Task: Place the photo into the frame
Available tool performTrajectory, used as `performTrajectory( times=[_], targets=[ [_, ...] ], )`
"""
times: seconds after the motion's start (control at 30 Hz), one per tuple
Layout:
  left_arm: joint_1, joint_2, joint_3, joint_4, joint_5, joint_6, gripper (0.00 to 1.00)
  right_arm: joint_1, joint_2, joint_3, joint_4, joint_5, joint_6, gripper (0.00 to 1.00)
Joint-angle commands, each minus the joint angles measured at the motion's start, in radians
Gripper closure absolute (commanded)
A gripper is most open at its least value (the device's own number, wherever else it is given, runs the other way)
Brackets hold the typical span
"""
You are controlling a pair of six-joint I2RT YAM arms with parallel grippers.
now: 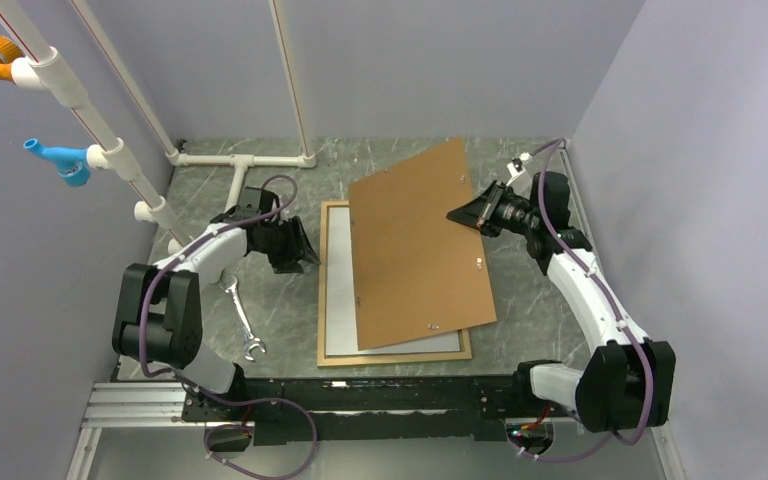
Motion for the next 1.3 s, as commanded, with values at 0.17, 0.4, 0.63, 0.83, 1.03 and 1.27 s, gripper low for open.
performTrajectory(
  times=[0.17, 0.4, 0.63, 0.83, 1.03, 1.27],
  targets=[
    [0.032, -0.041, -0.112, 0.066, 0.061, 0.031, 0.47, 0.090, 0.076, -0.032, 0.274, 0.048, 0.117, 1.00],
    [0.031, -0.007, -0.176, 0.158, 0.102, 0.001, 0.52, 0.103, 0.121, -0.065, 0.345, 0.089, 0.157, 1.00],
    [0.030, 0.006, -0.191, 0.198, 0.123, -0.003, 0.60, 0.126, 0.177, -0.061, 0.339, 0.102, 0.156, 1.00],
    [0.029, 0.031, -0.192, 0.201, 0.121, 0.004, 0.68, 0.149, 0.204, -0.073, 0.345, 0.098, 0.163, 1.00],
    [0.021, 0.045, -0.190, 0.204, 0.117, 0.003, 0.71, 0.161, 0.213, -0.085, 0.331, 0.093, 0.155, 1.00],
    [0.008, 0.063, -0.182, 0.195, 0.103, 0.004, 0.72, 0.168, 0.215, -0.128, 0.351, 0.106, 0.164, 1.00]
  ],
)
